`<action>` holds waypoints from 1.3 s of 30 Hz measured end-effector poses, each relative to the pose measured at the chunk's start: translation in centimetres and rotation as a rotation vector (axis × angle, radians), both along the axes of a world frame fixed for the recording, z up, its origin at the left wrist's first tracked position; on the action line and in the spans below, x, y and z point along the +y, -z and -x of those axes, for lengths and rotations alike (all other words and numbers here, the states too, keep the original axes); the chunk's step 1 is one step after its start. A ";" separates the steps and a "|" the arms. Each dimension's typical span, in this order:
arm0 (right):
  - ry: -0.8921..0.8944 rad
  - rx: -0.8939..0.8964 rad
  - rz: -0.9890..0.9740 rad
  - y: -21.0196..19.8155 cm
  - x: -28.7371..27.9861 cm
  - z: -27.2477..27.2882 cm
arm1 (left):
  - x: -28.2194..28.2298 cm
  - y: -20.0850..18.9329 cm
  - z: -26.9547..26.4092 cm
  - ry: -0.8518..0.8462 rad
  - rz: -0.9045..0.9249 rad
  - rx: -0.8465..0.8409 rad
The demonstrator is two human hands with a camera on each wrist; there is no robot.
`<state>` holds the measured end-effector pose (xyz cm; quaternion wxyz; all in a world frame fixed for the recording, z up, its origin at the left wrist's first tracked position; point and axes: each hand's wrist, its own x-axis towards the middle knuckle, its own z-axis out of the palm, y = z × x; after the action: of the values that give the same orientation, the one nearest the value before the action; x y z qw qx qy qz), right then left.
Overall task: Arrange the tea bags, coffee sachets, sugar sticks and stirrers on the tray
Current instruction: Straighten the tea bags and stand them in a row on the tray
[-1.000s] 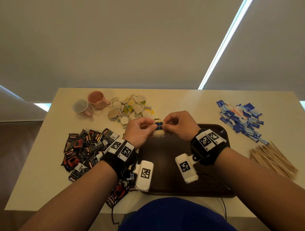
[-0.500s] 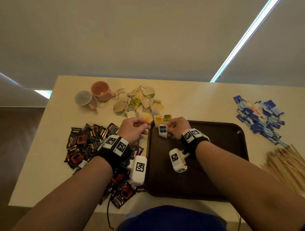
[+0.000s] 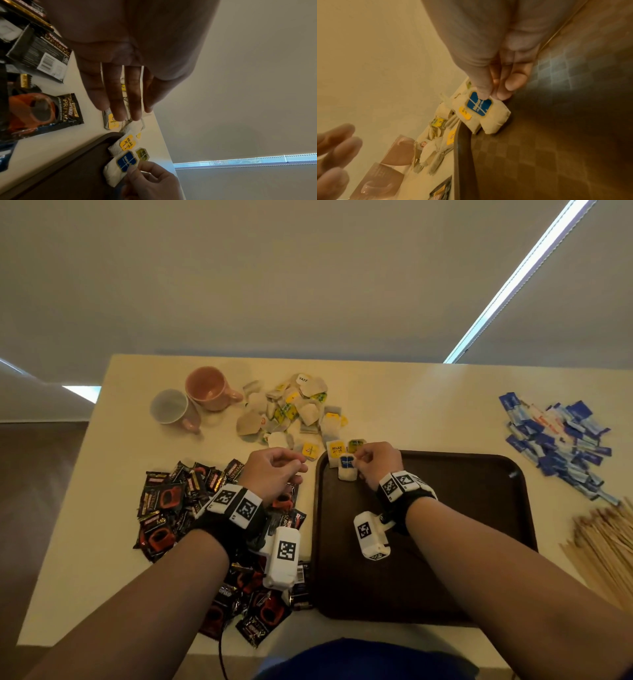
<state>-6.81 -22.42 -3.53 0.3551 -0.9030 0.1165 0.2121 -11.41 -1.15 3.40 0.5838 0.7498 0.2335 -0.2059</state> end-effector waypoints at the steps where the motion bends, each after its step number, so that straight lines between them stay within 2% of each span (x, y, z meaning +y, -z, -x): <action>1: 0.011 0.000 0.009 -0.1 -0.3 -0.2 | -0.1 0.1 -0.2 0.008 -0.007 0.001; 5: 0.032 0.003 0.057 0.0 -1.3 -1.0 | -0.3 0.4 -1.2 0.035 -0.053 0.009; 10: 0.031 0.003 0.089 0.0 -1.6 -1.3 | 0.1 2.2 -3.6 0.093 -0.291 0.049; 16: 0.033 0.000 0.088 -0.3 -2.9 -0.3 | -1.1 3.2 -7.7 0.403 -0.641 0.001; 25: -0.019 0.036 0.087 -0.9 -2.6 1.4 | -3.0 5.4 -9.5 0.735 -0.775 0.088; 32: -0.036 0.049 0.073 -1.4 -2.7 1.3 | -2.8 5.6 -9.0 0.739 -0.868 -0.025; 35: -0.048 0.042 0.074 -1.6 -2.7 1.3 | -2.7 5.6 -8.8 0.652 -0.776 -0.029; 39: -0.055 0.013 0.050 -1.8 -2.6 1.4 | -2.0 4.8 -8.1 0.417 -0.596 -0.074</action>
<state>-8.21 -25.05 -1.70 0.3257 -0.9130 0.0993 0.2249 -3.26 -3.19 -1.44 0.2930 0.9255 0.1041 -0.2163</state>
